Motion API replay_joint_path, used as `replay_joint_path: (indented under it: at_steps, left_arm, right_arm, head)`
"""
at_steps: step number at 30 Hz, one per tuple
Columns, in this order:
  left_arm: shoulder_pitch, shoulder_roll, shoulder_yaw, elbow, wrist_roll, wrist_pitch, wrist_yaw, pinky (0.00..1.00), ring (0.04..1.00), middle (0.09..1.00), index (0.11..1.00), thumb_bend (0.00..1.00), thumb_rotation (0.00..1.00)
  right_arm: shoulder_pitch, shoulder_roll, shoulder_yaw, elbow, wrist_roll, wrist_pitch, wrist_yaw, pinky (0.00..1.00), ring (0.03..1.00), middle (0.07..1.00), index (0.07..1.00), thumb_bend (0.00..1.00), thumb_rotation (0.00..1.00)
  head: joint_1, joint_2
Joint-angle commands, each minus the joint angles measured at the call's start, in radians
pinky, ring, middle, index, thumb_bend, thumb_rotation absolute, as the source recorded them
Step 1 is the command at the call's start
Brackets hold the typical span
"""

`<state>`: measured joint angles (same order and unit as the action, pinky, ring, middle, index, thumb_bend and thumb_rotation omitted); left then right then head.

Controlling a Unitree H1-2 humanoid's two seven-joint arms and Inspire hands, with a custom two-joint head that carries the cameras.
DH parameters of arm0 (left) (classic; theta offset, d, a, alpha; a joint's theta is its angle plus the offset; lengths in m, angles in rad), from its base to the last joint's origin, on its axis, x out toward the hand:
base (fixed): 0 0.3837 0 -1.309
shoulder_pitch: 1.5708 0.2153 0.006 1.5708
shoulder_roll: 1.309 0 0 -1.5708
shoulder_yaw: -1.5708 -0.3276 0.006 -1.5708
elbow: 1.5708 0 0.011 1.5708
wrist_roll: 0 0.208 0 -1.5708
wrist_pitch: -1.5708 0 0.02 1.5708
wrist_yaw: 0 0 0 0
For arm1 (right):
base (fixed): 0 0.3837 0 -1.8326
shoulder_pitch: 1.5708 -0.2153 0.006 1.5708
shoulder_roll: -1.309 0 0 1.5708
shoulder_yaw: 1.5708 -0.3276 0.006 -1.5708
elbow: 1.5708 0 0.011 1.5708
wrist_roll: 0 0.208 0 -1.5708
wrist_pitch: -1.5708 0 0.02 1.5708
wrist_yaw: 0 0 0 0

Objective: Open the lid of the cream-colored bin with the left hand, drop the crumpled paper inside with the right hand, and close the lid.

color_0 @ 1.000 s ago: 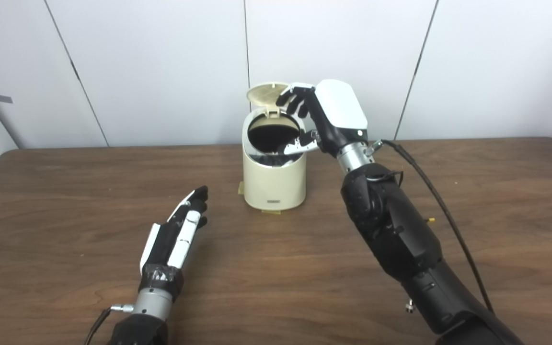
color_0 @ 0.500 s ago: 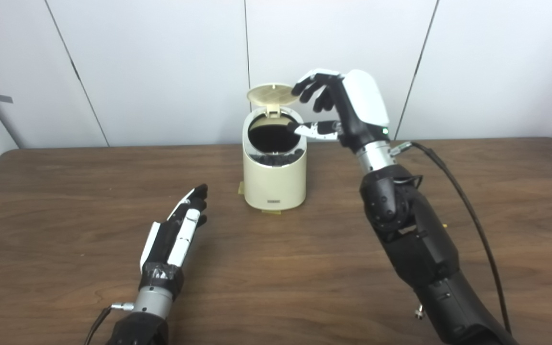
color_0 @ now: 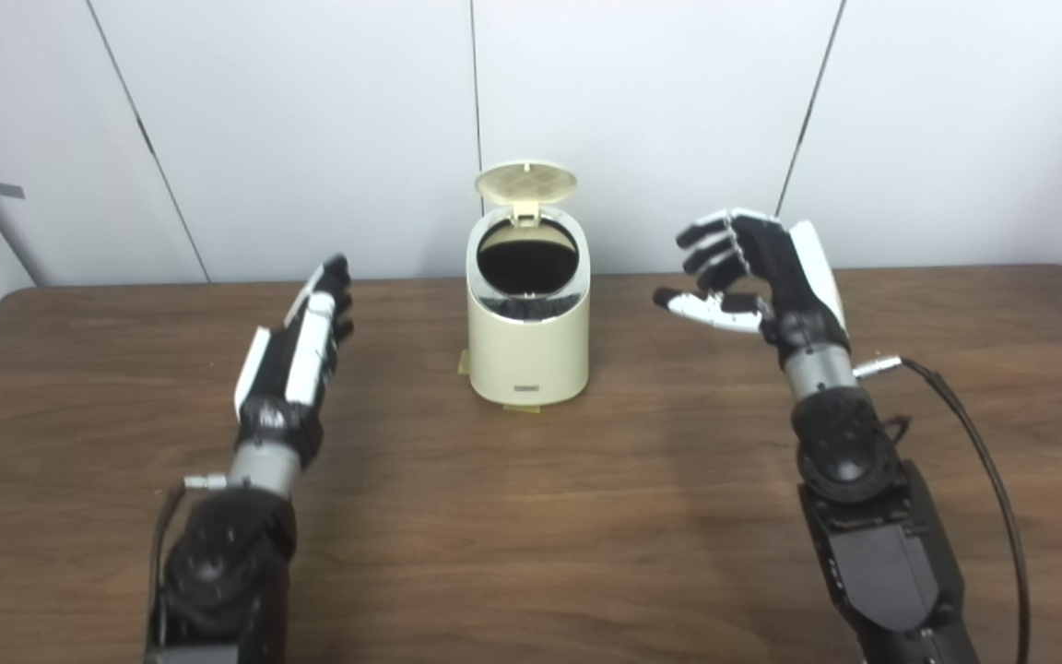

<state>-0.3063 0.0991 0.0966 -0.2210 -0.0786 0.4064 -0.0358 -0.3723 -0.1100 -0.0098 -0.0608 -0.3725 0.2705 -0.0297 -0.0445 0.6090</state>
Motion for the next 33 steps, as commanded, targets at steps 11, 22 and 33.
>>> replay_joint_path:
  at_steps: [11,22,33]
  left_arm:
    - [-0.258,0.083,-0.044,0.13,-0.008,0.063,-0.031,1.0,1.0,1.0,1.0,0.53,0.91]
    - [-0.431,0.098,-0.131,0.31,0.015,0.062,-0.075,1.0,0.999,0.965,0.937,0.53,0.92]
    - [-0.504,0.087,-0.21,0.442,0.084,0.006,-0.121,1.0,1.0,0.968,0.907,0.53,0.99]
  right_arm:
    - [0.155,0.156,-0.142,-0.08,0.444,-0.034,0.038,0.84,0.893,0.906,0.987,0.46,0.72]
    - [0.229,0.221,-0.134,-0.049,0.476,-0.162,-0.027,0.95,0.96,0.972,1.0,0.64,0.87]
    - [0.247,0.248,-0.117,0.05,0.453,-0.311,-0.076,0.96,0.962,0.983,1.0,0.58,0.91]
  head:
    - [0.01,-0.012]
    - [0.02,-0.046]
    - [0.032,-0.061]
